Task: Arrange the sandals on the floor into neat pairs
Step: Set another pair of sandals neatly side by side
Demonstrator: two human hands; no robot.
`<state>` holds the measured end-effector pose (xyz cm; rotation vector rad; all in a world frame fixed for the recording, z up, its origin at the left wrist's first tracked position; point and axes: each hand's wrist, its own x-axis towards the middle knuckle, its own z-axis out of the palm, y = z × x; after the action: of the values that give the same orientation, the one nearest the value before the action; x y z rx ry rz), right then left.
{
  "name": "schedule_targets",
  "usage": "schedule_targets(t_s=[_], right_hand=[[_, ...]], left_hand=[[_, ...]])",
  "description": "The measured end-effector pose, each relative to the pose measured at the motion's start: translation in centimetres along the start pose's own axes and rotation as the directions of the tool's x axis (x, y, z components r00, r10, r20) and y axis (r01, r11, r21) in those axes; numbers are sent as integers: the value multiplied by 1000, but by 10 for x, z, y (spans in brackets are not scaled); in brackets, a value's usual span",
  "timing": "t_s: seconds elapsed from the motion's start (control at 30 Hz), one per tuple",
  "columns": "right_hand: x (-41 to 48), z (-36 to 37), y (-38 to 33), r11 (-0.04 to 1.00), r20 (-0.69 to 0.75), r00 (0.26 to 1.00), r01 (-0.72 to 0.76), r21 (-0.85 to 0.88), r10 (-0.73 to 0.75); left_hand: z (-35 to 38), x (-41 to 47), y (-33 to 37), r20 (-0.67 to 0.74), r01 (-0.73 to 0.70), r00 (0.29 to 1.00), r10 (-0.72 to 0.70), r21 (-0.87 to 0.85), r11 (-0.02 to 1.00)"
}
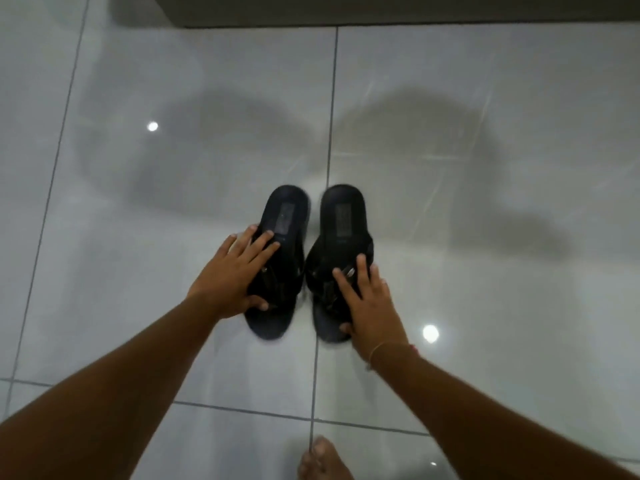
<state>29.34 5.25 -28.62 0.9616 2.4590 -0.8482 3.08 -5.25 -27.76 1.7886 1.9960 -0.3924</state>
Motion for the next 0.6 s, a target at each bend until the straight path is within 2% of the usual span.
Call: schedule_targets(t_s=[0.07, 0.2, 0.33, 0.6], right_hand=[[-10, 17, -27, 999, 33, 999, -23, 34, 22], [8, 21, -68, 995, -12, 999, -41, 95, 42], [17, 22, -72, 992, -32, 995, -86, 96, 90], [31, 19, -71, 998, 17, 998, -54, 20, 54]], left_hand=[[9, -18, -12, 32, 6, 999, -7, 26, 1000], [-10, -16, -44, 18, 77, 997, -77, 2, 997], [-14, -11, -47, 54, 83, 995, -81, -35, 996], [-10, -14, -50, 45, 115, 993, -114, -27, 993]])
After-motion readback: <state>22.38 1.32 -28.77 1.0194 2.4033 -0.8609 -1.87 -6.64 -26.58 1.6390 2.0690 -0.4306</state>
